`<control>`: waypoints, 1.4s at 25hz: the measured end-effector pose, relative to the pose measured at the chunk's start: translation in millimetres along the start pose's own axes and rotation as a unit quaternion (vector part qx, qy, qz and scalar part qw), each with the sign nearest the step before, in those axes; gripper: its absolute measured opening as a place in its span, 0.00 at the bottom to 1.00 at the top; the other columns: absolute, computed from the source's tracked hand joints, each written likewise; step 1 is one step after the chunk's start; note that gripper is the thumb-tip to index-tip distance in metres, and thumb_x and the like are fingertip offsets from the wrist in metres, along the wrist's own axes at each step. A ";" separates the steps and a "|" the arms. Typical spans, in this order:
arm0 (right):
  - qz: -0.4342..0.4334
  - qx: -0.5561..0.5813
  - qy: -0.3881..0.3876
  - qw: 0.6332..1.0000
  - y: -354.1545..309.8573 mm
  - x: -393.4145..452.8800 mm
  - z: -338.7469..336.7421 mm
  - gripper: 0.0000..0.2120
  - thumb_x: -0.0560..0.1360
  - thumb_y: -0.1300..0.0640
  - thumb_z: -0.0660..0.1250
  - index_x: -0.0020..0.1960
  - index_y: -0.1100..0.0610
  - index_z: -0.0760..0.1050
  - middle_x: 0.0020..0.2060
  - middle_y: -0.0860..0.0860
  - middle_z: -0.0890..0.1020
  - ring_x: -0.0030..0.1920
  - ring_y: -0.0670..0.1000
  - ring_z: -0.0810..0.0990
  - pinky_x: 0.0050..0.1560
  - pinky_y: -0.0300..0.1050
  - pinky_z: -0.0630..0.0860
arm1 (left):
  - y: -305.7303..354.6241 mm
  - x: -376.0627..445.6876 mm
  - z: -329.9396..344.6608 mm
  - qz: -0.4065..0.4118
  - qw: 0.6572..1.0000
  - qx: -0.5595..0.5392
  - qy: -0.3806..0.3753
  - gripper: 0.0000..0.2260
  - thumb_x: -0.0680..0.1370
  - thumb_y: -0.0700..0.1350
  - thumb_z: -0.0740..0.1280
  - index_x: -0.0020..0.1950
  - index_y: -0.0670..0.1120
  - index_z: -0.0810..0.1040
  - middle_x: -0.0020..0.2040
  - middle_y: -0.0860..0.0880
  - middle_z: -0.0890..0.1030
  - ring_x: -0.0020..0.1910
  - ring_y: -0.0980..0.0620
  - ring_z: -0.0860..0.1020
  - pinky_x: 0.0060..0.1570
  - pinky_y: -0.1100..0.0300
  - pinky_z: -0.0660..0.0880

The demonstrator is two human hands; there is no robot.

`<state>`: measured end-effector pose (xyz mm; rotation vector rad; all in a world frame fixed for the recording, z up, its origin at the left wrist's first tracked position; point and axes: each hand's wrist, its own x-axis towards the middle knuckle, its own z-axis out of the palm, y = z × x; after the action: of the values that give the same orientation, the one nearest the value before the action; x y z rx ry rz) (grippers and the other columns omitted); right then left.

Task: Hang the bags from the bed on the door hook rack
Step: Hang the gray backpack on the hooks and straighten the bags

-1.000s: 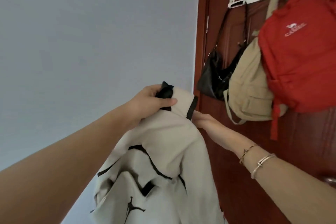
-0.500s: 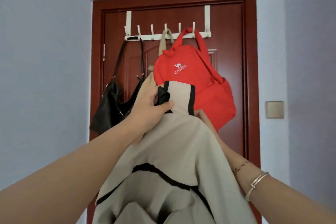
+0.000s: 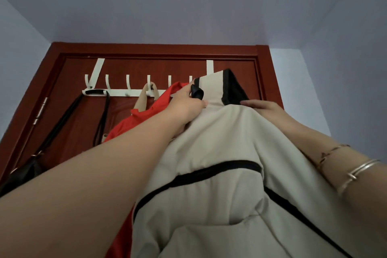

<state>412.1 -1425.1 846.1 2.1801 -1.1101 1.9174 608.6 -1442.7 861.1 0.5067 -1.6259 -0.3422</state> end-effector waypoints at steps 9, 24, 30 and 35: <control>-0.087 -0.176 0.100 0.975 56.2 184.8 27.7 0.32 0.72 0.70 0.56 0.75 0.58 0.57 0.75 0.55 0.59 0.74 0.53 0.58 0.66 0.36 0.55 | -79.4 188.9 15.2 0.118 0.986 0.109 0.037 0.31 0.75 0.34 0.62 0.76 0.52 0.60 0.75 0.48 0.67 0.71 0.52 0.67 0.65 0.68 0.66; -0.095 -0.232 0.069 0.966 70.5 161.5 35.4 0.18 0.72 0.60 0.57 0.57 0.50 0.79 0.61 0.51 0.79 0.59 0.50 0.74 0.54 0.40 0.64 | -78.5 160.7 34.9 0.130 0.910 0.393 0.003 0.11 0.78 0.43 0.57 0.56 0.41 0.74 0.56 0.39 0.79 0.50 0.40 0.75 0.46 0.56 0.70; -0.084 -0.253 0.021 0.964 73.8 145.7 48.4 0.24 0.73 0.59 0.59 0.69 0.51 0.65 0.65 0.58 0.71 0.60 0.56 0.73 0.54 0.46 0.69 | -83.6 144.1 30.1 0.158 0.856 0.488 -0.067 0.32 0.78 0.41 0.54 0.76 0.62 0.44 0.66 0.37 0.72 0.54 0.38 0.76 0.56 0.50 0.73; -0.076 -0.184 0.023 0.980 65.3 152.8 47.8 0.33 0.69 0.69 0.60 0.72 0.52 0.60 0.67 0.58 0.70 0.65 0.57 0.72 0.65 0.52 0.70 | -67.7 152.7 36.1 0.193 0.783 0.590 -0.049 0.32 0.77 0.41 0.55 0.75 0.65 0.49 0.79 0.50 0.43 0.71 0.38 0.61 0.60 0.47 0.69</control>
<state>416.4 -1569.2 941.4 1.9468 -1.1445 1.5469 571.1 -1581.5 953.5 1.0536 -1.8555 1.0713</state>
